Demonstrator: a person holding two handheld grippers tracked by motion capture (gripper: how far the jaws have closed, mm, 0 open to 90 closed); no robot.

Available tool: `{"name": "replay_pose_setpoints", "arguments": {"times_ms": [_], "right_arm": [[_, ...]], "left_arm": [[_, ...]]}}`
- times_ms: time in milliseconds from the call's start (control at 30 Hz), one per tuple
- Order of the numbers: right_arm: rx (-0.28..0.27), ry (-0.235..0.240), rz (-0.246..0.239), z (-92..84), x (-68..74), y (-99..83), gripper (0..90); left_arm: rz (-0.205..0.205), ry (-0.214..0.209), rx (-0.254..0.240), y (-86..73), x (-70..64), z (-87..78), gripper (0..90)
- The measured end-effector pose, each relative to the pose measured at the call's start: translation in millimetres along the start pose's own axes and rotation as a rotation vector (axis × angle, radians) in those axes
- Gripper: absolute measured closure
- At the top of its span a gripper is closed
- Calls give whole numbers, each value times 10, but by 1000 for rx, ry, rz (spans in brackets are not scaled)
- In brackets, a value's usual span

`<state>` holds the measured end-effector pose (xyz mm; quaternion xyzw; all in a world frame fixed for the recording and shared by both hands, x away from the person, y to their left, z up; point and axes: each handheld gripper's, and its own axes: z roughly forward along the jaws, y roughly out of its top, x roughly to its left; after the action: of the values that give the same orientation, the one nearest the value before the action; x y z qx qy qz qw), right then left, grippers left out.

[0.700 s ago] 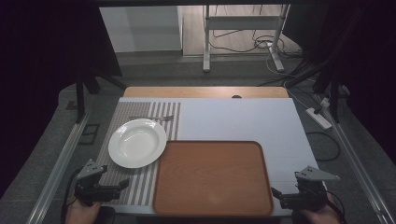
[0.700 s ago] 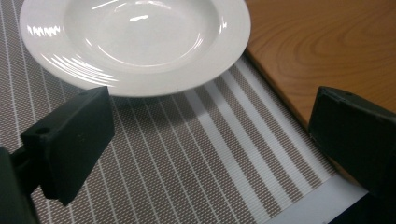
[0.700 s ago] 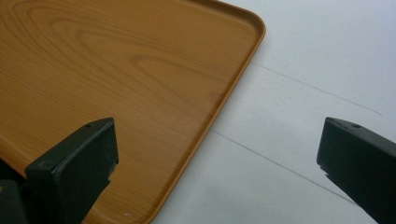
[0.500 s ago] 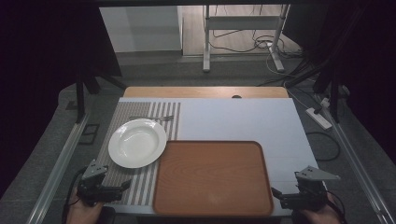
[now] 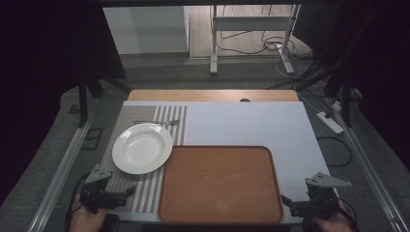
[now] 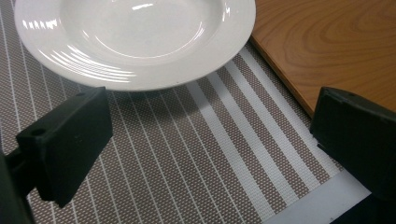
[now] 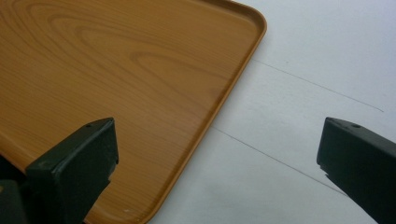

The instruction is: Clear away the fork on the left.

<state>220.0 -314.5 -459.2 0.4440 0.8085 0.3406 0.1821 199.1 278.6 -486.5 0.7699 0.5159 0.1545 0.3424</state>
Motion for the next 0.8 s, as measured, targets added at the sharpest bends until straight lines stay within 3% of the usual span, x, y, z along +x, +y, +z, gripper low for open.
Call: {"name": "replay_pose_setpoints", "arguments": {"times_ms": [367, 400, 633, 800], "right_arm": [[13, 4, -9, 7, 2, 2, 0], [16, 6, -11, 8, 2, 3, 0], [15, 8, -12, 10, 8, 4, 0], [19, 7, -17, 11, 12, 6, 0]], "left_arm": [[-56, -83, -6, 7, 91, -1, 0], [-57, -112, -22, 19, 107, 6, 0], [-30, -121, -15, 95, 92, 52, 0], [-47, -141, -14, 130, 124, 94, 0]]}}
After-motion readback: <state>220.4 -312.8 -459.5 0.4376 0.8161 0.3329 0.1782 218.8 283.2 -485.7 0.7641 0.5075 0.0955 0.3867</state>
